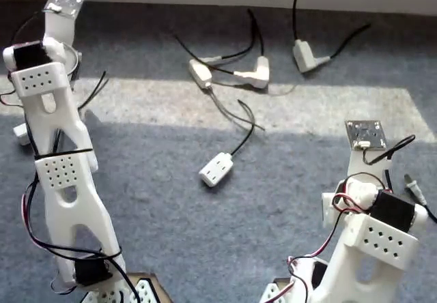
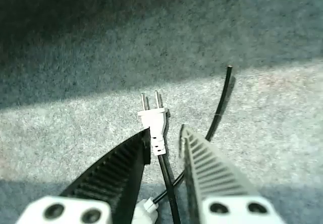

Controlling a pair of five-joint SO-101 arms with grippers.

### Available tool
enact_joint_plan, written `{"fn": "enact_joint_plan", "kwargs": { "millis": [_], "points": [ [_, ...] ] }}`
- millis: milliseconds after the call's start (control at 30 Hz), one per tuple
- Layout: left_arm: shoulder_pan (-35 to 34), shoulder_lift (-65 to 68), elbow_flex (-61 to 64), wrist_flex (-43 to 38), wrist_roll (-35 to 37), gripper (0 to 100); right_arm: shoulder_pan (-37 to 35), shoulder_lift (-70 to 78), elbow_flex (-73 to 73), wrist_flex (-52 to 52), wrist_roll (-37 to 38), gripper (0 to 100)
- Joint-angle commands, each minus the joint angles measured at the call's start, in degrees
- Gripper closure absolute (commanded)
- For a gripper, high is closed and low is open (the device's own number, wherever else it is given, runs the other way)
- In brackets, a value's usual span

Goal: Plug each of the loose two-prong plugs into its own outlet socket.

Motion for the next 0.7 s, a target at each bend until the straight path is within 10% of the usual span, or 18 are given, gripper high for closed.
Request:
{"fn": "enact_joint_plan", "kwargs": {
  "millis": [0,667],
  "points": [
    [-4.79,5.67,-0.13,-7.91,-0.35,74,0.66,-0.84,0.22,-0.92,0.53,76.0],
    [-4.18,19.65,-0.13,-10.9,-0.53,89,0.66,-0.84,0.22,-0.57,0.53,76.0]
  ]
}}
